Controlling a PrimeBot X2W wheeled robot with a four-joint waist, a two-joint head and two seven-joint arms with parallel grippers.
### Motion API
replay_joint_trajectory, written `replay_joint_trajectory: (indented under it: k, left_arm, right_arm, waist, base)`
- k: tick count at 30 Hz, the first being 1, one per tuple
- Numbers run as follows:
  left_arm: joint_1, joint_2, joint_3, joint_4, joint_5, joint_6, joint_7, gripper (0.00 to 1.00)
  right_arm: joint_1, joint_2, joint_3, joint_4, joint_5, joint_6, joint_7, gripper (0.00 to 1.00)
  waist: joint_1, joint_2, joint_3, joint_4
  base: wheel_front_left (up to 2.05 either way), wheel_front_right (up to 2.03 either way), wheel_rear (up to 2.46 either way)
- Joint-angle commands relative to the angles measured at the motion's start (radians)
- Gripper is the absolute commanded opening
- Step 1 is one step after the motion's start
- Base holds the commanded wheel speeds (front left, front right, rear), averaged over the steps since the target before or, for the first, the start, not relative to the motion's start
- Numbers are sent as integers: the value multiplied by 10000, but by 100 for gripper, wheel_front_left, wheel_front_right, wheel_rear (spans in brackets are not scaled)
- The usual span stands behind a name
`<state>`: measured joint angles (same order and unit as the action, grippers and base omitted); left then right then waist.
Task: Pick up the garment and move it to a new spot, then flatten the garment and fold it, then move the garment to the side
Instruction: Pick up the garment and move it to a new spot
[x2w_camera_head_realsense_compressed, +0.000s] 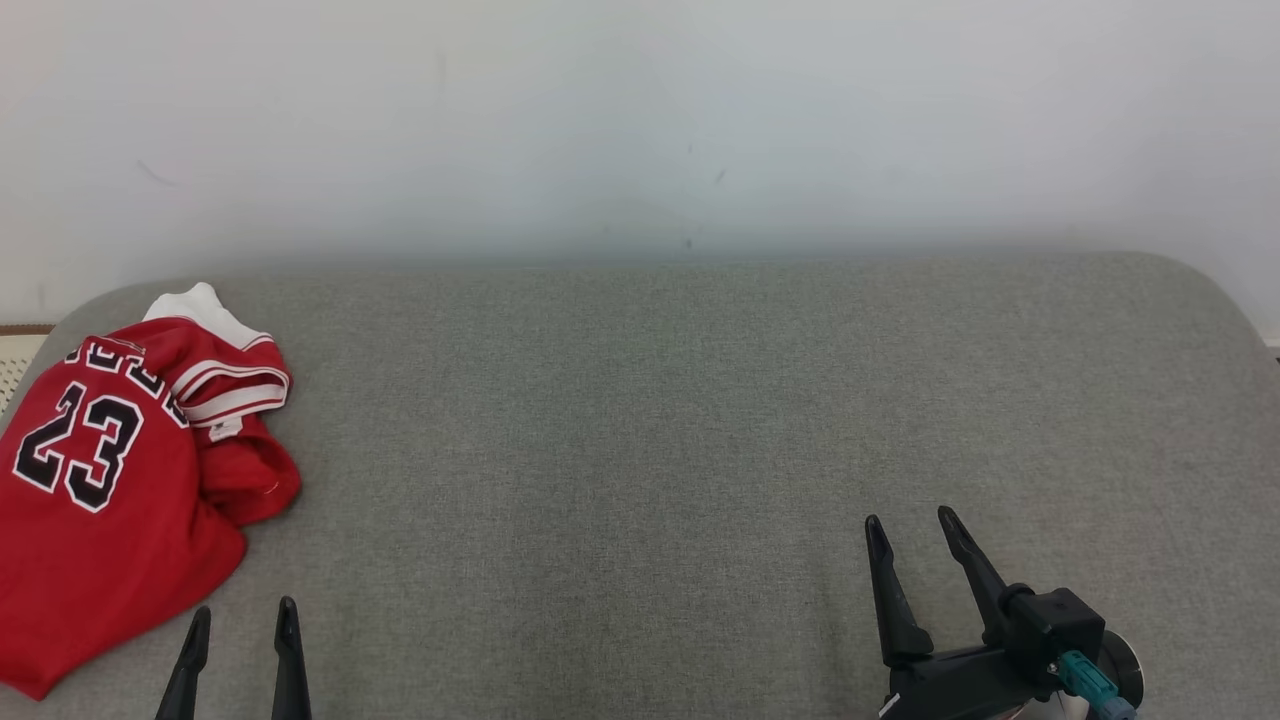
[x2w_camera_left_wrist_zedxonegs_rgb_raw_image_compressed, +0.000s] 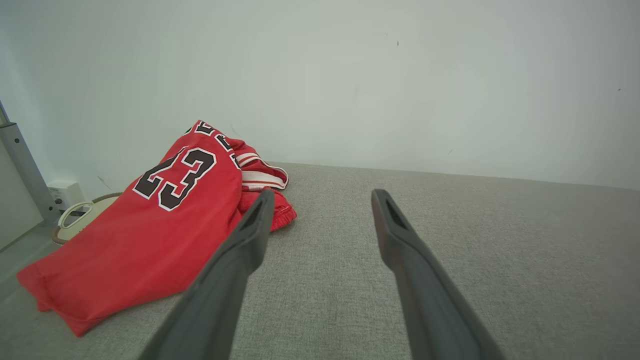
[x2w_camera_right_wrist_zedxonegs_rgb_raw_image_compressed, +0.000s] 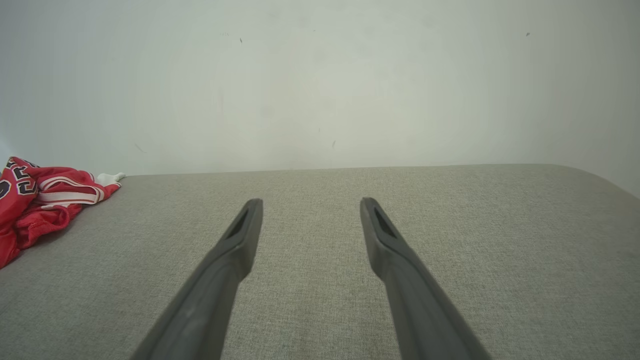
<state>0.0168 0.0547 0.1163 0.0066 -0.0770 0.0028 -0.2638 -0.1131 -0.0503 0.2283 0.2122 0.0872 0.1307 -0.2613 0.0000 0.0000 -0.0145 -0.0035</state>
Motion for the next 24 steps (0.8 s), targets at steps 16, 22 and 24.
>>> replay_joint_trajectory:
  k: [16, 22, 24]
  left_arm:
    - [174, -25, 546, 82, 46, 115, -29, 100]
    - [271, -30, 570, 219, 97, 147, -29, 100]
    - [283, -30, 561, 261, 104, 166, -29, 100]
  right_arm:
    - [102, 3, 30, 202, 66, 0, -40, 100]
    - [135, 3, 60, 264, 67, 0, -40, 100]
    - [144, 3, 66, 274, 85, 0, -40, 100]
  waist:
    - [0, 0, -71, 933]
    - [0, 0, -152, 1498]
    - [0, 0, -181, 1731]
  base:
    - [0, 0, 0]
    - [0, 0, 0]
    - [0, 0, 0]
